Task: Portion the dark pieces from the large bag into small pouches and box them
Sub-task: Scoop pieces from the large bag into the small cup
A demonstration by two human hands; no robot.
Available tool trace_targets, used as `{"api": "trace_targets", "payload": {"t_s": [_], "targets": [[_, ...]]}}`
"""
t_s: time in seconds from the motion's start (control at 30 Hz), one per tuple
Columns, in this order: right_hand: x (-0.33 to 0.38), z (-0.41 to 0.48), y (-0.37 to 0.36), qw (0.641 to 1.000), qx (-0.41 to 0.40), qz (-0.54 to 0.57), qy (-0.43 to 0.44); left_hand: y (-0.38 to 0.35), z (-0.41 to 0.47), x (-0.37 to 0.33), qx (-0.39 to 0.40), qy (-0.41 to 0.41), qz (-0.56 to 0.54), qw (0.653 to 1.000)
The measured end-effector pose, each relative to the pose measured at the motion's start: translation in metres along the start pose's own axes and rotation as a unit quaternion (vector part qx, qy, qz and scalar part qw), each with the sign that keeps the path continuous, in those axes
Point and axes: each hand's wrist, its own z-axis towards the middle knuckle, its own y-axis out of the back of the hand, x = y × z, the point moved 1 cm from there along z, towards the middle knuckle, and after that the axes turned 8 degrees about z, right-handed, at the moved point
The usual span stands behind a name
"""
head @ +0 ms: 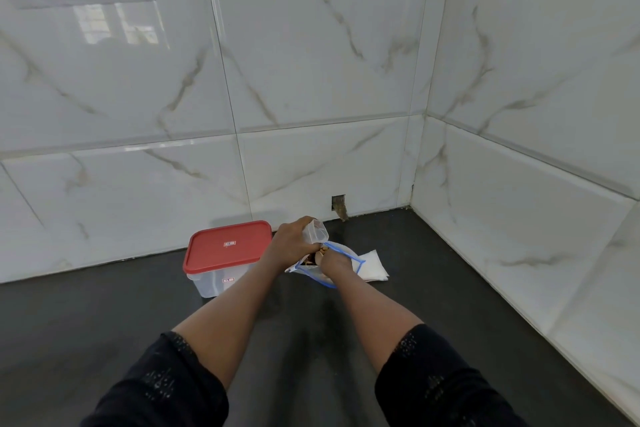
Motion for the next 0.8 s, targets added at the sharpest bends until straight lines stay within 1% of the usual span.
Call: {"api": "trace_targets", "payload": {"t_s": [0.07,0.17,0.3,0.4,0.53,0.63,0.7,0.73,0.77,0.8], "targets": [[0.006,-0.002,0.003,0.999,0.017,0.026,-0.020,0.002,0.002,0.001,0.001,-0.001,0.003,1.000],[0.008,0.000,0.005,0.997,0.017,0.061,-0.043,0.004,0.004,0.004,0.011,-0.008,0.011,1.000],[0.009,0.004,0.001,0.995,0.010,0.086,-0.045,0.005,0.002,0.007,0.017,-0.007,0.014,1.000],[0.010,0.002,-0.001,0.998,-0.002,0.058,-0.025,0.006,0.001,0.006,0.018,-0.009,0.012,1.000],[0.014,-0.005,-0.001,0.999,-0.035,-0.009,0.038,0.010,0.000,0.005,-0.004,-0.014,0.018,1.000],[0.013,-0.006,-0.006,0.998,-0.036,-0.016,0.047,0.011,-0.003,0.004,0.005,-0.018,0.023,1.000],[0.011,-0.006,-0.009,0.999,-0.027,0.029,0.025,0.012,-0.006,0.003,0.016,-0.021,0.030,0.999],[0.010,-0.007,-0.011,0.996,-0.014,0.088,-0.004,0.012,-0.007,0.003,0.016,-0.024,0.031,0.999],[0.007,-0.006,-0.014,0.984,0.005,0.175,-0.035,0.013,-0.008,0.003,0.017,-0.024,0.030,0.999],[0.005,-0.006,-0.017,0.958,0.021,0.282,-0.055,0.014,-0.009,0.003,0.017,-0.025,0.029,0.999]]}}
